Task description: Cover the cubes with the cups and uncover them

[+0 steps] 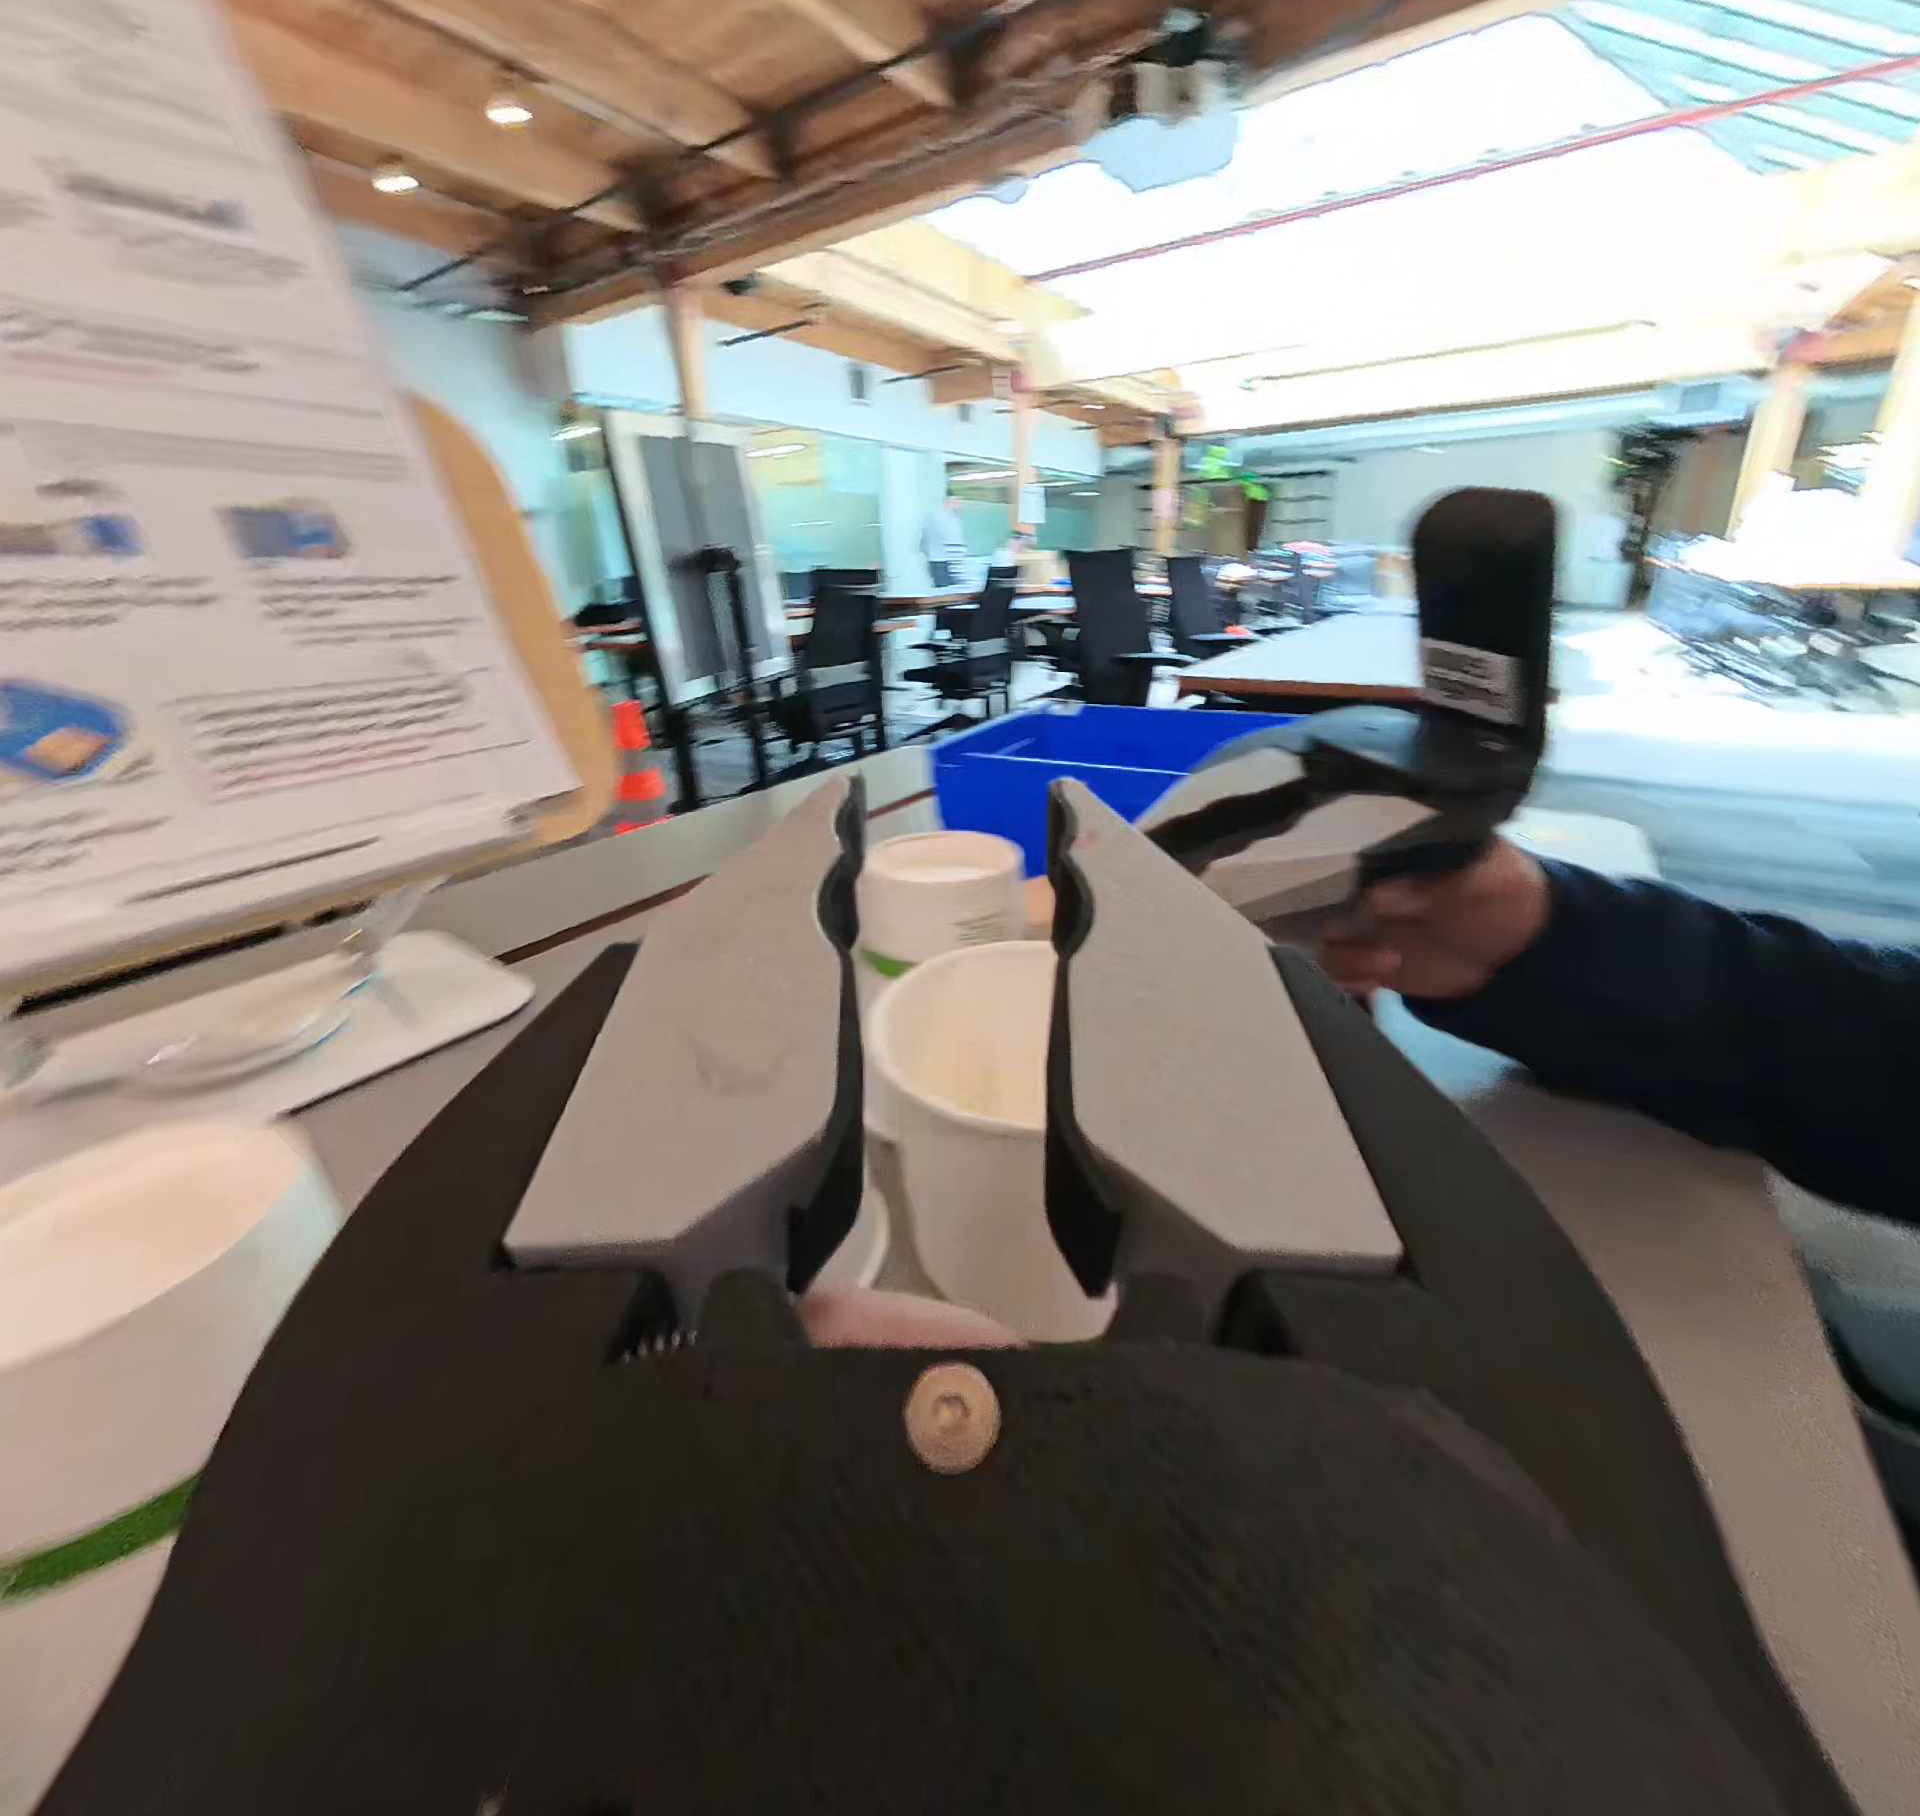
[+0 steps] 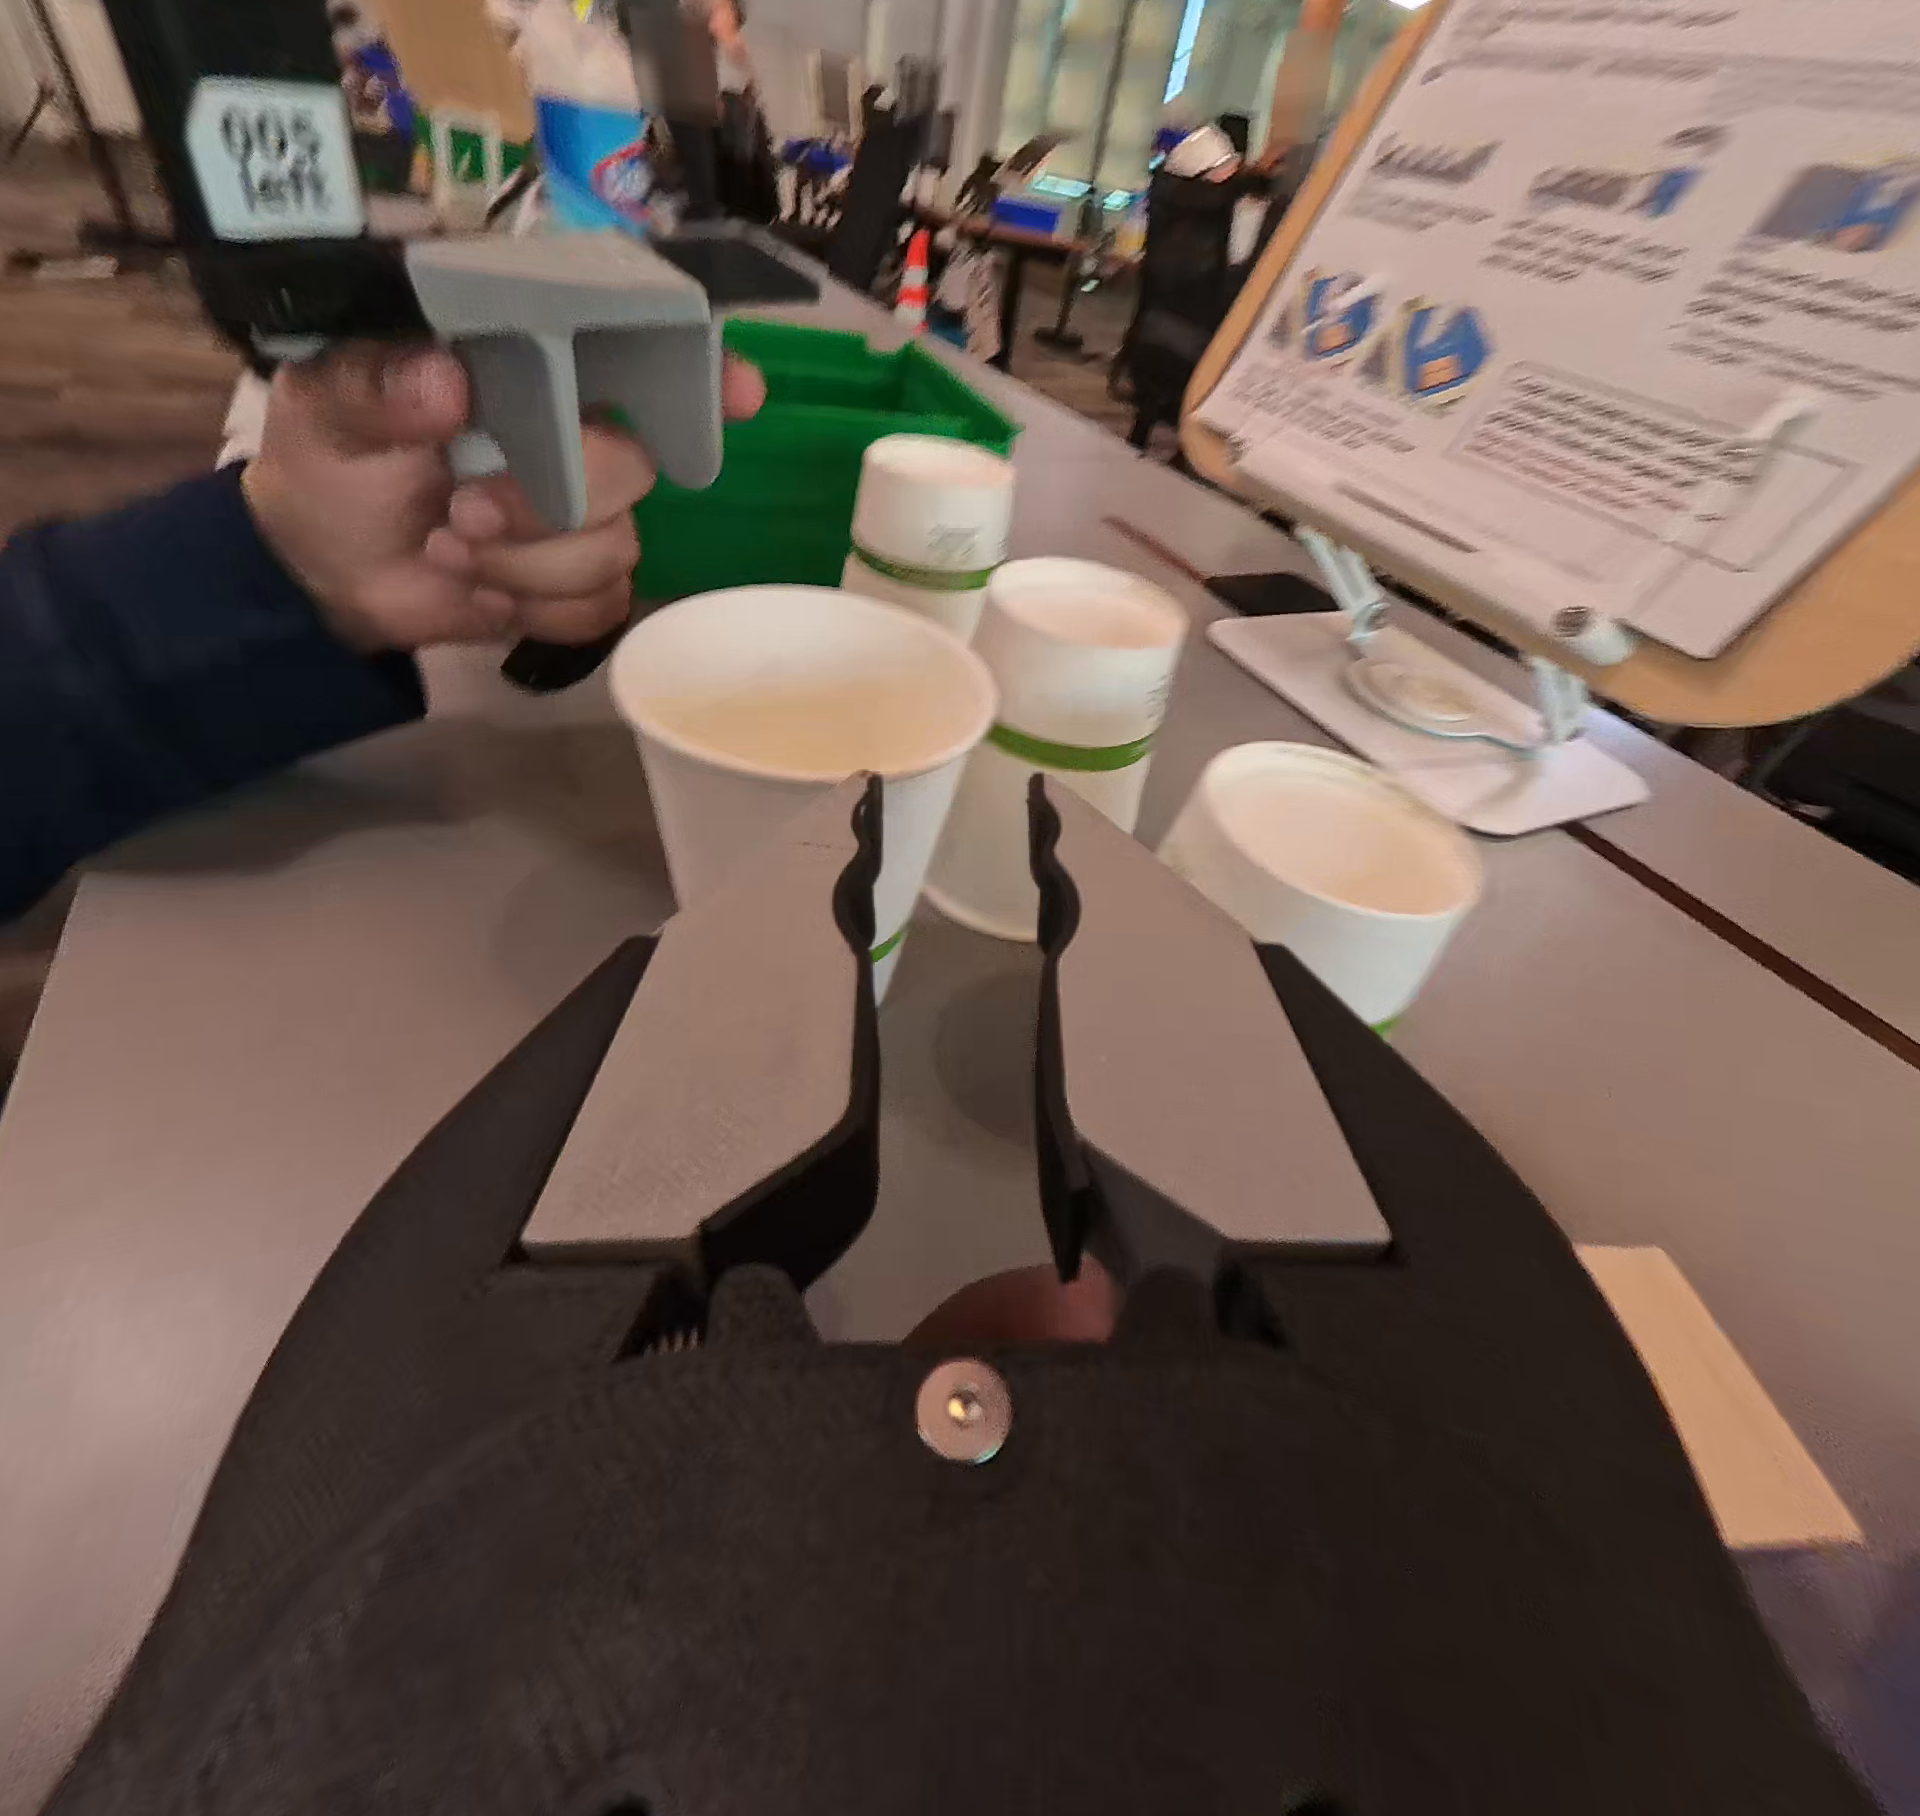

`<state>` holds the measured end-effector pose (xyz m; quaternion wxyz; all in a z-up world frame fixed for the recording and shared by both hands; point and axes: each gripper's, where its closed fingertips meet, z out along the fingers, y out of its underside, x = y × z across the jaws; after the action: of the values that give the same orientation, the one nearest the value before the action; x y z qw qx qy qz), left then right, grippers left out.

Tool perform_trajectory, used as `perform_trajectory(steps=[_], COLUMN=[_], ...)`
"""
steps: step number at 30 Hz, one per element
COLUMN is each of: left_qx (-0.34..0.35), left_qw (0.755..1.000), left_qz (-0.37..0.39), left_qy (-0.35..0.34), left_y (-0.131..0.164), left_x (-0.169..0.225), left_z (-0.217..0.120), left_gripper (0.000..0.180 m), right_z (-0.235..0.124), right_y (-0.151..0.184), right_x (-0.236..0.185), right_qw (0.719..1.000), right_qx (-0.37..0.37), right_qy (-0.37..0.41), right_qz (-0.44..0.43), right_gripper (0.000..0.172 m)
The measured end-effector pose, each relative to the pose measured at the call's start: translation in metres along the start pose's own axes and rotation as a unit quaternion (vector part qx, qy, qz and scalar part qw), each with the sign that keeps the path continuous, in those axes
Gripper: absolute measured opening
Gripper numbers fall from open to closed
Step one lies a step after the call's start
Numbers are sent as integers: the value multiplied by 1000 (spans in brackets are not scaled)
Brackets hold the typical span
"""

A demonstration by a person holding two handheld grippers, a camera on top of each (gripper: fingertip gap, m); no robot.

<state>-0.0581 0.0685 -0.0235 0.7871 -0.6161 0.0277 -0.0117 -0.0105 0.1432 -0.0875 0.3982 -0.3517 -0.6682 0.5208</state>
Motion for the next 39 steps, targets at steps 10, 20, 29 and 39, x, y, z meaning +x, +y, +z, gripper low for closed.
perform_trajectory(steps=[10,20,29,39], left_qx=[-114,-203,-226,-245], left_qw=[984,976,974,969], left_qz=[-6,8,8,15], left_qy=[-135,-75,-24,-13], left_y=[43,78,88,96], left_x=[-54,-31,-11,-7], left_z=[-5,5,8,8], left_gripper=[0,0,0,0], right_z=[-14,11,16,16], right_y=[-7,29,35,36], right_x=[40,12,3,4], right_qw=[993,997,996,996], right_qx=[37,-70,-86,-90], right_qy=[65,35,23,25], right_qz=[87,17,-1,-3], right_gripper=[18,19,19,19])
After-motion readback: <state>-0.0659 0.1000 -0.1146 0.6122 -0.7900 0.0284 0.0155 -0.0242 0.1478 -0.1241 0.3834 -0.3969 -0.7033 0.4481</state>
